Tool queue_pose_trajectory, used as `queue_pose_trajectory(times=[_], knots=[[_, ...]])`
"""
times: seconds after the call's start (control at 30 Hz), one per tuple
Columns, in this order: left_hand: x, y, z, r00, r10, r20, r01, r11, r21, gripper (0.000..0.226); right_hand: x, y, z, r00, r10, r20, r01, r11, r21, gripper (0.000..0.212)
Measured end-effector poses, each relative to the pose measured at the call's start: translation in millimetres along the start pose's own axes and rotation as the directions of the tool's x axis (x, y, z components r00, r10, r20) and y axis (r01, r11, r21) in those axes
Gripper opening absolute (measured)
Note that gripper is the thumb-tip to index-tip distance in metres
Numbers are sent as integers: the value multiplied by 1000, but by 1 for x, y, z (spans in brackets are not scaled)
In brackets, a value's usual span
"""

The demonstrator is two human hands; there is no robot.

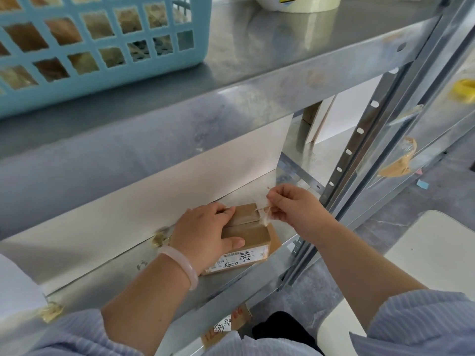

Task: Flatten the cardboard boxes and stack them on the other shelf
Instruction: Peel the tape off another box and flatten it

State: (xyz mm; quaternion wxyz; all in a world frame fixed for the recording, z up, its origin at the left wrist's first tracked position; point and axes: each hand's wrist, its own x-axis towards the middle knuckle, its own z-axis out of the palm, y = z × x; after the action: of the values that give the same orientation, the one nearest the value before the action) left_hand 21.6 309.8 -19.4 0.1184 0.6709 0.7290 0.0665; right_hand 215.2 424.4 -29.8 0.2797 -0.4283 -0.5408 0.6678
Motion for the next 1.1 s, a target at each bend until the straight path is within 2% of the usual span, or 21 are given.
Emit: queue_pose_trajectory(times=[0.07, 0.13, 0.23, 0.3, 0.33, 0.43, 0.5, 0.6, 0.7, 0.83, 0.97, 1.03, 1.1], knots=[[1, 0, 0, 1000, 1, 5, -1, 1000, -2, 79, 0, 0, -1, 995, 69, -65, -65, 996, 58, 9], [1, -1, 0, 1000, 3, 4, -3, 1000, 11, 79, 0, 2, -1, 983, 85, -165, -83, 996, 17, 7], [-1, -1, 0, 1000, 3, -3, -3, 1000, 9, 79, -1, 12, 2, 975, 4, -223, -61, 966, -251, 6], [-1, -1, 0, 1000, 4, -5, -4, 1000, 14, 78, -4, 17, 6, 985, -5, -173, -70, 900, -431, 6], [-2, 0, 0, 1000, 3, -7, -3, 1000, 17, 78, -6, 19, 8, 989, 18, -147, -83, 889, -450, 8], [-4, 2, 1, 1000, 4, -25, -3, 999, 40, 75, -16, 19, 9, 992, 81, -96, -101, 968, -230, 28], [-5, 4, 1, 999, 0, -34, 2, 999, 50, 74, -23, 18, 7, 999, 11, -47, -22, 966, -258, 25], [-6, 5, 1, 999, -14, -34, 16, 999, 46, 74, -27, 16, 10, 995, -71, -72, 26, 867, -498, 17], [-6, 5, 1, 1000, -17, -20, 18, 999, 48, 74, -24, 11, 17, 980, -152, -127, 37, 773, -633, 11], [-6, 5, 1, 1000, -27, -7, 28, 998, 54, 74, -22, 2, 24, 981, -191, -43, 78, 582, -809, 5], [-5, 5, 2, 999, -32, 1, 32, 996, 78, 74, -25, -8, 31, 966, -251, 69, 163, 375, -913, 13], [-3, 6, 1, 999, -39, 21, 37, 995, 89, 73, -26, -17, 37, 950, -289, 118, 224, 367, -903, 11], [-1, 5, 0, 999, -42, 35, 39, 996, 82, 71, -25, -25, 48, 948, -301, 108, 246, 470, -848, 11]])
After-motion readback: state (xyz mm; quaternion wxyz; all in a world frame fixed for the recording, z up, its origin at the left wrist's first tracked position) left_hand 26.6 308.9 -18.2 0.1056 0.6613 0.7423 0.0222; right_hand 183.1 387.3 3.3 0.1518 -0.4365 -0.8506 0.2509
